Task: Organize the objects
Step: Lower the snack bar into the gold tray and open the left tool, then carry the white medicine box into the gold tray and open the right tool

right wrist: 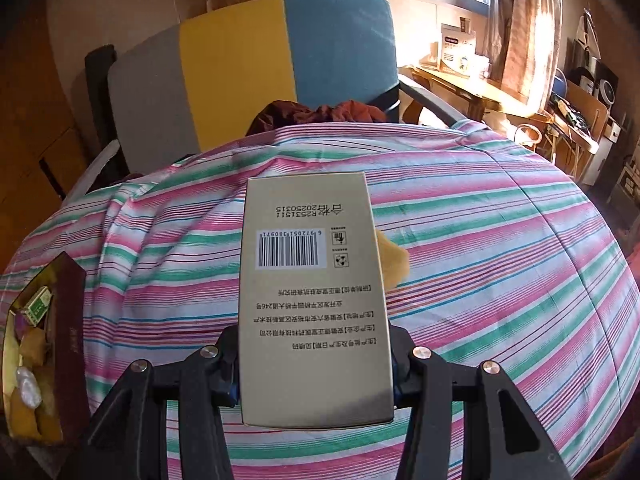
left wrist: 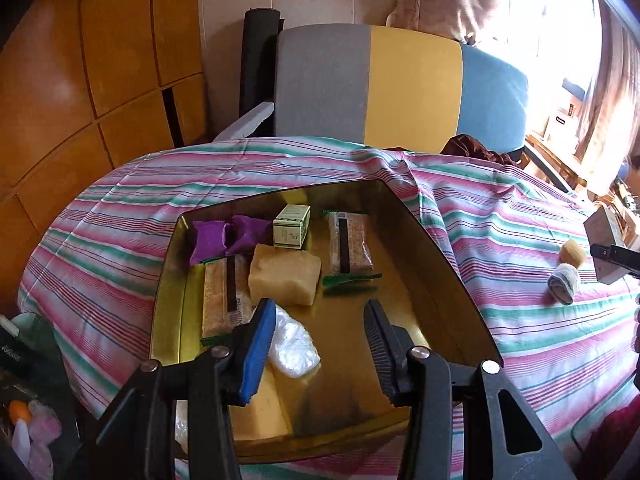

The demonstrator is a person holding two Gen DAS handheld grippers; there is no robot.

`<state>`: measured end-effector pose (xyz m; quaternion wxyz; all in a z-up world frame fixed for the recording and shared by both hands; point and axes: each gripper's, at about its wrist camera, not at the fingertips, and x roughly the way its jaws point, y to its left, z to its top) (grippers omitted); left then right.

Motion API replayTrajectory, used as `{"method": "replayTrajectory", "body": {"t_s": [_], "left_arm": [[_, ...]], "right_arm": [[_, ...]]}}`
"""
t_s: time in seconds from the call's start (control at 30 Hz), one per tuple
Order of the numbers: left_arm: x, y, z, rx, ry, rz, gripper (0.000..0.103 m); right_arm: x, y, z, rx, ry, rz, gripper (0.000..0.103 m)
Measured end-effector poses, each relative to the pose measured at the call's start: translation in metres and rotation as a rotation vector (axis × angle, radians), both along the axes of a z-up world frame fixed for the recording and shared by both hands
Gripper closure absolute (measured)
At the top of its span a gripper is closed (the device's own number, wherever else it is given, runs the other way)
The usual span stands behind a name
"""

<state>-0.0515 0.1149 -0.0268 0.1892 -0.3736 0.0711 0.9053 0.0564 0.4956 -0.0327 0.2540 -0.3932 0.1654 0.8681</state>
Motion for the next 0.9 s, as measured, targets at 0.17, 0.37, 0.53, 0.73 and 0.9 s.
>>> {"method": "replayTrajectory", "body": {"t_s": [0.17, 0.37, 0.53, 0.73, 0.9], "left_arm": [[0.003, -0.015, -0.002, 0.019, -0.015, 0.020, 0.056], [0.009, -0.030, 0.001, 0.028, 0.011, 0.037, 0.056], [0.010, -0.046, -0.001, 0.043, 0.007, 0.061, 0.056], [0.008, -0.072, -0.007, 0.063, -0.012, 0.113, 0.056], [0.006, -0.089, -0.012, 0.071, -0.029, 0.152, 0.056]], "right_arm": [[-0.029, -0.078, 0.022, 0.001, 0.028, 0.214, 0.053], [-0.069, -0.170, 0.021, -0.042, 0.003, 0.438, 0.052], [-0.096, -0.227, 0.001, -0.094, -0.074, 0.562, 0.052], [-0.125, -0.260, -0.035, -0.138, -0.194, 0.562, 0.052], [-0.155, -0.272, -0.061, -0.268, -0.226, 0.551, 0.051]]}}
